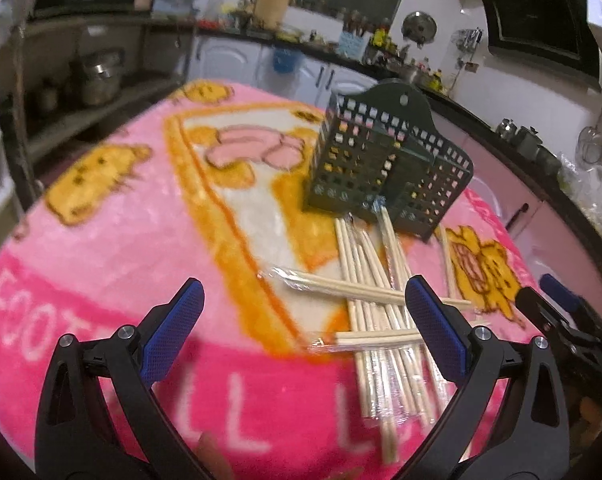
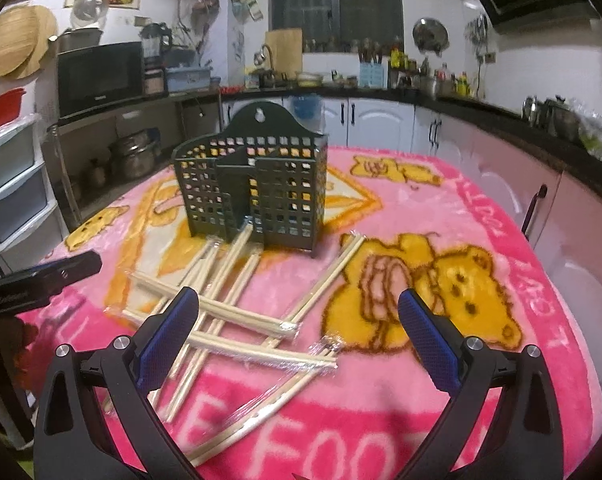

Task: Organize utensils
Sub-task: 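Close the left tool on a wooden chopstick while the right tool grasps another chopstick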

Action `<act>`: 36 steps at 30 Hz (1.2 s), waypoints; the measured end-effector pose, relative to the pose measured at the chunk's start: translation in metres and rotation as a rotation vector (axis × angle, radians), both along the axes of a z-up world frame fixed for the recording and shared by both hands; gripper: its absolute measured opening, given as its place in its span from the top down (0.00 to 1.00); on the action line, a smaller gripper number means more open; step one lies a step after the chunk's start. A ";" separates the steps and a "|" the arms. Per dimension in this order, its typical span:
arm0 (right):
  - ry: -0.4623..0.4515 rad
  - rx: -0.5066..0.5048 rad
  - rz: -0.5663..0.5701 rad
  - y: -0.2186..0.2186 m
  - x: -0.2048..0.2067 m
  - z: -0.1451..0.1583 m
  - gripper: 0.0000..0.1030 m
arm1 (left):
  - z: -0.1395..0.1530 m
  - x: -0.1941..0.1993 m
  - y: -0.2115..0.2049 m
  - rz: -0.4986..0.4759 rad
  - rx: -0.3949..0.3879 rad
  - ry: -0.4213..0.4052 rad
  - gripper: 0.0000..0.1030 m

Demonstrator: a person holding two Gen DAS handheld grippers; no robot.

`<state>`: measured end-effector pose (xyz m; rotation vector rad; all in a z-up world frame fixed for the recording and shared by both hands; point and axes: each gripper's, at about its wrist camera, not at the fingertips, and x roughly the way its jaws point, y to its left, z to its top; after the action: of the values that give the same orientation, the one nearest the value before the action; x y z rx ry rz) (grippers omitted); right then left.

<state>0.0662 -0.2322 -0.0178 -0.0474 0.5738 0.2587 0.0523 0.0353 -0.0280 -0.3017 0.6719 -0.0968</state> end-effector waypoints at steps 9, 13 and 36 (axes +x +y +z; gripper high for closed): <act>0.114 0.004 -0.037 -0.019 0.052 0.000 0.06 | -0.013 0.036 0.003 -0.046 -0.072 0.093 0.11; 0.183 0.015 -0.051 -0.028 0.081 -0.007 0.06 | -0.017 0.047 0.005 -0.061 -0.108 0.123 0.21; 0.405 -0.041 -0.066 -0.030 0.193 -0.050 0.59 | -0.037 0.078 0.019 -0.027 -0.113 0.229 0.89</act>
<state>0.2589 -0.2627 -0.0673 -0.0154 0.9814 0.1925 0.1302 0.0542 -0.0653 -0.4164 0.8995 -0.1279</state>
